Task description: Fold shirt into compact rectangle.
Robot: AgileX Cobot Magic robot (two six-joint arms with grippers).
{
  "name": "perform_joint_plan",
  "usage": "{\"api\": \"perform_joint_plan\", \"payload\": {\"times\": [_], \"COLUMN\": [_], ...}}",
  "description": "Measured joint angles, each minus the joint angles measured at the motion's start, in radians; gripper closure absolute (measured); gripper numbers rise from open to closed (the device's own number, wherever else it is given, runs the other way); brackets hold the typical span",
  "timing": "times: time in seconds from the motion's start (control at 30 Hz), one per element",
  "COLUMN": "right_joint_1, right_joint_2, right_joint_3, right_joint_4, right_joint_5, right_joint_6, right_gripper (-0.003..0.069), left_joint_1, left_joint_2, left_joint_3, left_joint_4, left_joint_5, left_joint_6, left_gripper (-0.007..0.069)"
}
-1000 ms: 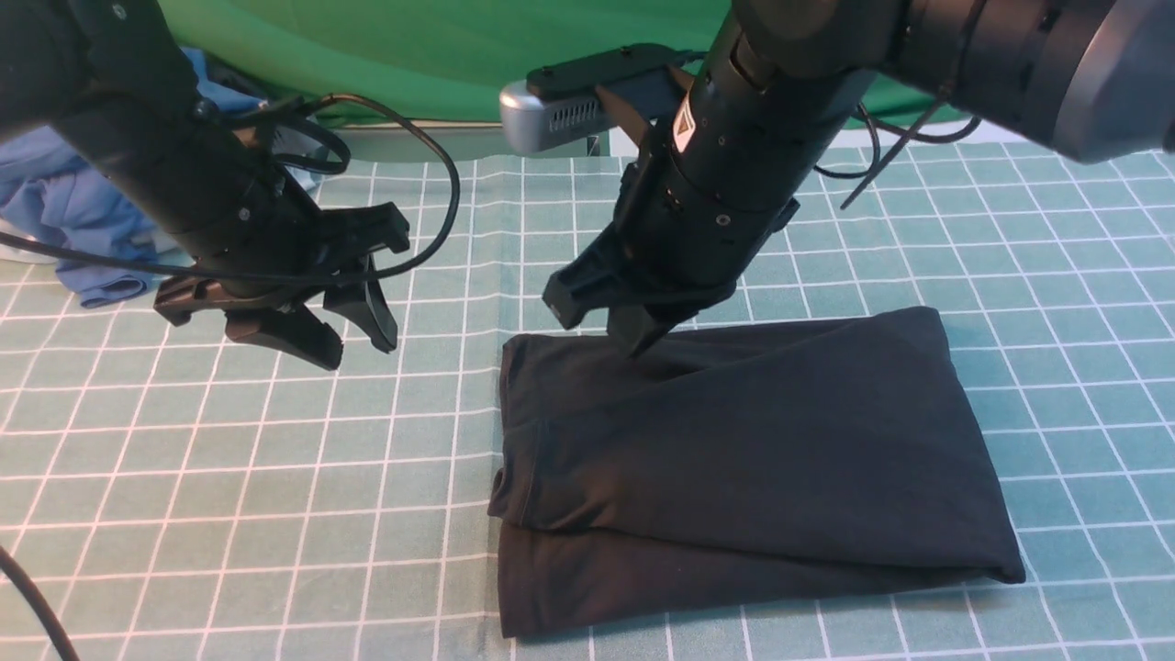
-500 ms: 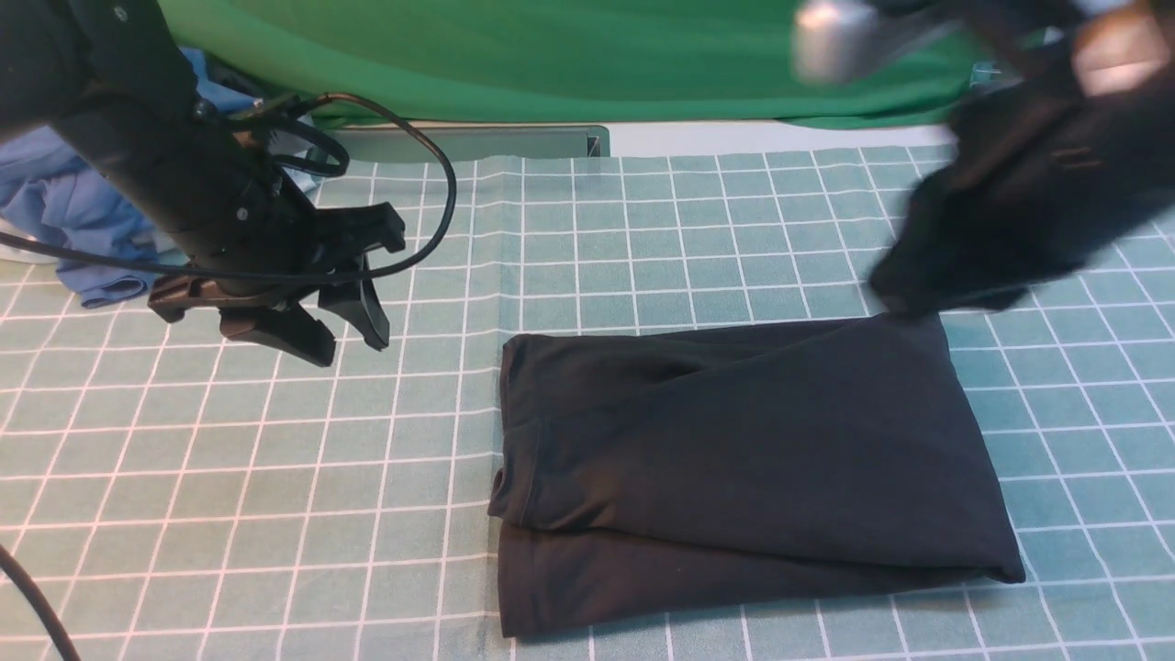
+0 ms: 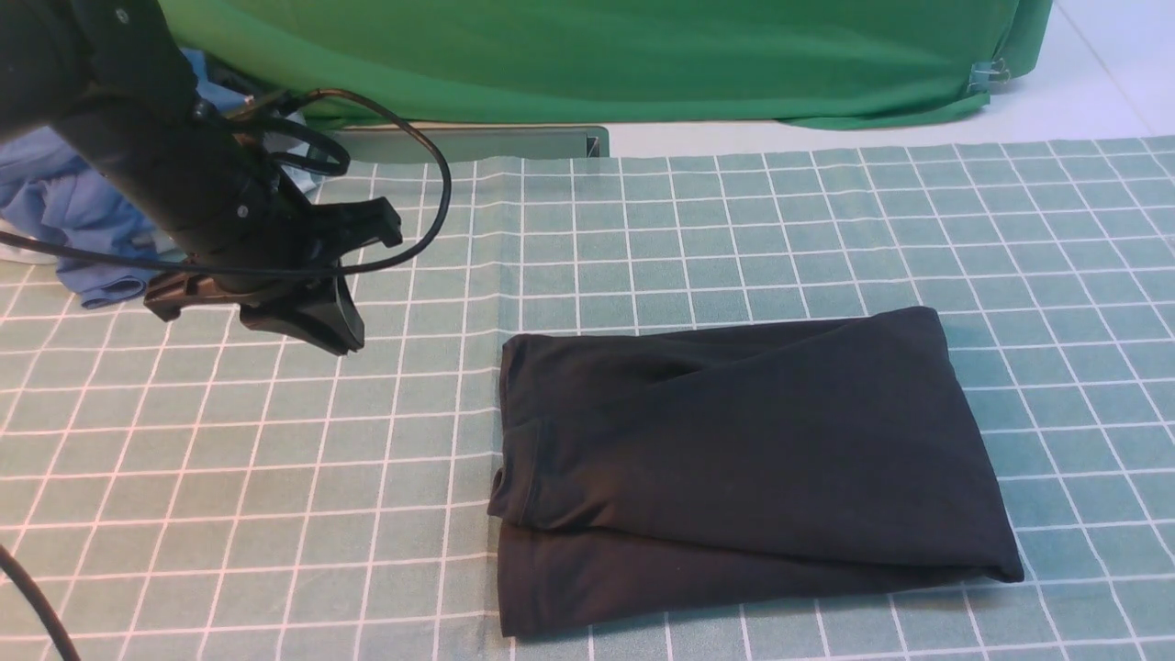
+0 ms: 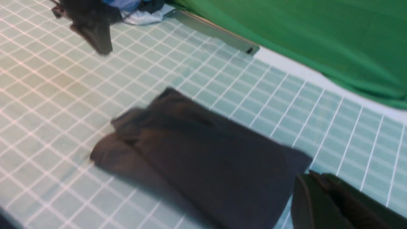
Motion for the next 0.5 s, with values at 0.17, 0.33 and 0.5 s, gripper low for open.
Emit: {"api": "perform_joint_plan", "payload": {"times": [0.17, 0.33, 0.5], "right_joint_1": [0.0, 0.0, 0.0], "right_joint_2": [-0.253, -0.298, -0.27], "right_joint_3": [0.298, 0.471, 0.59], "right_joint_4": [-0.005, -0.003, 0.004], "right_joint_5": [-0.303, -0.607, -0.806], "right_joint_6": [0.002, 0.002, 0.019], "right_gripper": [0.0631, 0.0631, 0.0631], "left_joint_1": [0.0, 0.0, 0.0], "left_joint_2": [0.0, 0.0, 0.0], "left_joint_3": [0.0, 0.0, 0.0], "left_joint_4": [0.0, 0.012, 0.022], "left_joint_5": [0.0, -0.001, -0.003], "left_joint_6": [0.0, 0.0, 0.005], "left_gripper": [0.0611, 0.0611, 0.0611]}}
